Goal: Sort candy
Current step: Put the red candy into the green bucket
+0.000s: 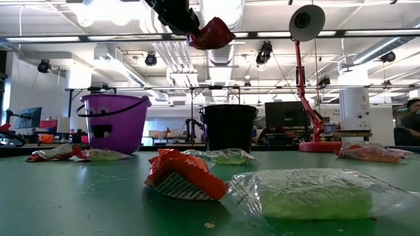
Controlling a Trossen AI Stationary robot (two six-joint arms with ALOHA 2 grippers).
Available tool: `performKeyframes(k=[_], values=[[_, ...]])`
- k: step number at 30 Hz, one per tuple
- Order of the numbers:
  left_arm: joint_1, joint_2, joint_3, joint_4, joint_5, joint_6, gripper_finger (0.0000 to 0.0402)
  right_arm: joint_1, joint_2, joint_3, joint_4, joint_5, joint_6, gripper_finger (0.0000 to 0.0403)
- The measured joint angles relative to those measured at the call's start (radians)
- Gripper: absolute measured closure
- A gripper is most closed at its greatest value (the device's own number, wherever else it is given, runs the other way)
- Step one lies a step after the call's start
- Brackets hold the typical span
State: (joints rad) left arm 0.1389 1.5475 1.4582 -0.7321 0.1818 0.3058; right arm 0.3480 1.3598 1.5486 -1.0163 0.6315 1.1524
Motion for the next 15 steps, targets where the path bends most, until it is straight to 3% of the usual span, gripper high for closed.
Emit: performKeyframes(k=[4,9,15], values=[[-0.006,-0.001,0.000,0.027,-0.005,0.000,0.0401,-0.023,0.004,0.000,0.013,0.005,0.078,0.0226],[-0.017,-0.002,0.000,0.067,-0.052,0.007,0.0401,-0.027,0.028,-0.020,0.031,0.087,0.221,0.0213],[-0.023,-0.002,0.000,0.147,-0.053,0.006,0.0401,-0.031,0.081,-0.024,0.120,0.103,0.238,0.0213]])
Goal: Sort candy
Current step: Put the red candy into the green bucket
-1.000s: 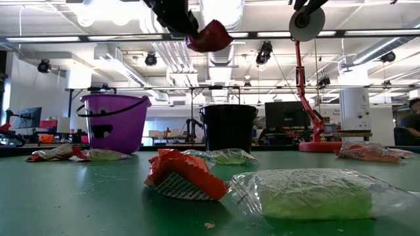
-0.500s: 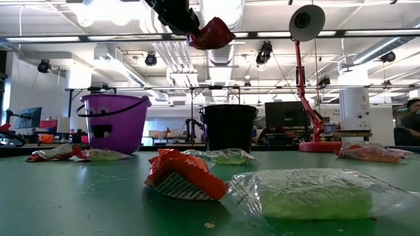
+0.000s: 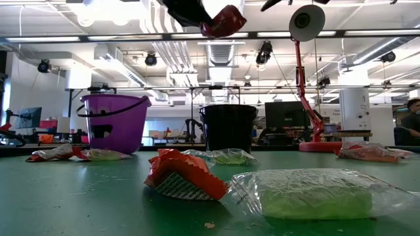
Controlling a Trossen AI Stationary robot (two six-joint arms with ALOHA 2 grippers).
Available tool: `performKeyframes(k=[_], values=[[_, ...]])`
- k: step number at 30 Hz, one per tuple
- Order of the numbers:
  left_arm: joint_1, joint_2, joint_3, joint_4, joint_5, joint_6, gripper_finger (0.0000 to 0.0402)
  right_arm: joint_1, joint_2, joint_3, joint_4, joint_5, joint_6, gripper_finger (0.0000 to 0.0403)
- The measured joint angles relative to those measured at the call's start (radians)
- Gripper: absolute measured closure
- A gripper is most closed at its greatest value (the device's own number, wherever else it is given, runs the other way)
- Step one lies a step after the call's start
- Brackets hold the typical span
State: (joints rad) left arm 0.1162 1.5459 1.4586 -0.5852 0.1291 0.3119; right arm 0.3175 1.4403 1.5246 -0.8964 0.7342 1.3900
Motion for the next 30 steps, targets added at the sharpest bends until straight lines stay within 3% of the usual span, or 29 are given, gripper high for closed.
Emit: performKeyframes(k=[21,25,30], values=[[-0.002,0.002,-0.002,0.033,0.001,0.000,0.0401,-0.092,0.062,-0.001,0.148,0.000,-0.152,0.0215],[-0.002,0.002,-0.002,0.040,0.001,0.000,0.0401,-0.100,0.063,-0.001,0.189,-0.003,-0.213,0.0238],[-0.002,0.005,-0.002,0.060,0.003,0.001,0.0401,-0.103,0.063,-0.001,0.199,-0.013,-0.267,0.0304]])
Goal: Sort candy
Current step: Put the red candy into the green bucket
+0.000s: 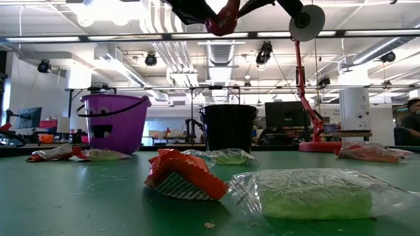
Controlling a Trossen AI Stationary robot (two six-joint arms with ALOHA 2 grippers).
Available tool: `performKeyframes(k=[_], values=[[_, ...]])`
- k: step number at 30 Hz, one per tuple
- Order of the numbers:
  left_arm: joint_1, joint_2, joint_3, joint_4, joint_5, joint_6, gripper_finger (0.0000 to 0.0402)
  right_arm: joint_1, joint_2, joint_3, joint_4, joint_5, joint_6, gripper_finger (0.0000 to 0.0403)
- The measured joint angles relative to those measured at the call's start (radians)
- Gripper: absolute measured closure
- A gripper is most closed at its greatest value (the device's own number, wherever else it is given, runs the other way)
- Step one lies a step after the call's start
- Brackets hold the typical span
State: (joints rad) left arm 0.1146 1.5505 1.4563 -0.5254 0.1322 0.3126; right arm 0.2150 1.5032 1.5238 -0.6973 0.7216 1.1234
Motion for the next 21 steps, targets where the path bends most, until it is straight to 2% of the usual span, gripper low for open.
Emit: performKeyframes(k=[4,6,21], values=[[0.000,0.000,0.000,0.012,-0.008,0.000,0.0401,0.000,0.006,0.000,0.000,-0.010,-0.021,0.0367],[0.000,0.000,0.000,0.020,-0.021,0.001,0.0401,0.000,0.006,0.000,0.000,-0.012,-0.032,0.0387],[0.000,0.000,0.000,0.000,-0.049,0.001,0.0401,0.001,0.002,0.000,-0.001,-0.027,-0.096,0.0394]])
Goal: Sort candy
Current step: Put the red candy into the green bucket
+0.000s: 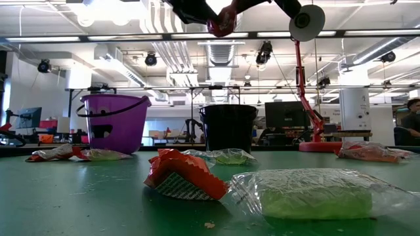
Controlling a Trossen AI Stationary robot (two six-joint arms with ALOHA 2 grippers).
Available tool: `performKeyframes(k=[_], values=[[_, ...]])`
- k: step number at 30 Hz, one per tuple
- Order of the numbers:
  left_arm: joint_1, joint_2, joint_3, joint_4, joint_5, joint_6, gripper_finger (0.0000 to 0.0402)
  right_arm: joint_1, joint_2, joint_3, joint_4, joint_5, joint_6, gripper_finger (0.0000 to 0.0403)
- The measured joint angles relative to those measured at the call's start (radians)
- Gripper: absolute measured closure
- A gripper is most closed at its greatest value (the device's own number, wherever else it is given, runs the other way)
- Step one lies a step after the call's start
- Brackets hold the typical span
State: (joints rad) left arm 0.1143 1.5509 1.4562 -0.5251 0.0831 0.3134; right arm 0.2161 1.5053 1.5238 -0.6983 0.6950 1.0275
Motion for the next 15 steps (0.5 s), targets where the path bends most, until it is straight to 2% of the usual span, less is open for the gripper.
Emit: performKeyframes(k=[10,15], values=[[0.000,0.000,0.000,-0.008,-0.008,0.000,0.0365,0.001,-0.009,0.000,-0.003,-0.017,-0.020,0.0394],[0.001,0.000,0.000,-0.009,-0.008,0.010,0.0365,0.002,-0.009,0.000,0.011,-0.021,-0.020,0.0394]])
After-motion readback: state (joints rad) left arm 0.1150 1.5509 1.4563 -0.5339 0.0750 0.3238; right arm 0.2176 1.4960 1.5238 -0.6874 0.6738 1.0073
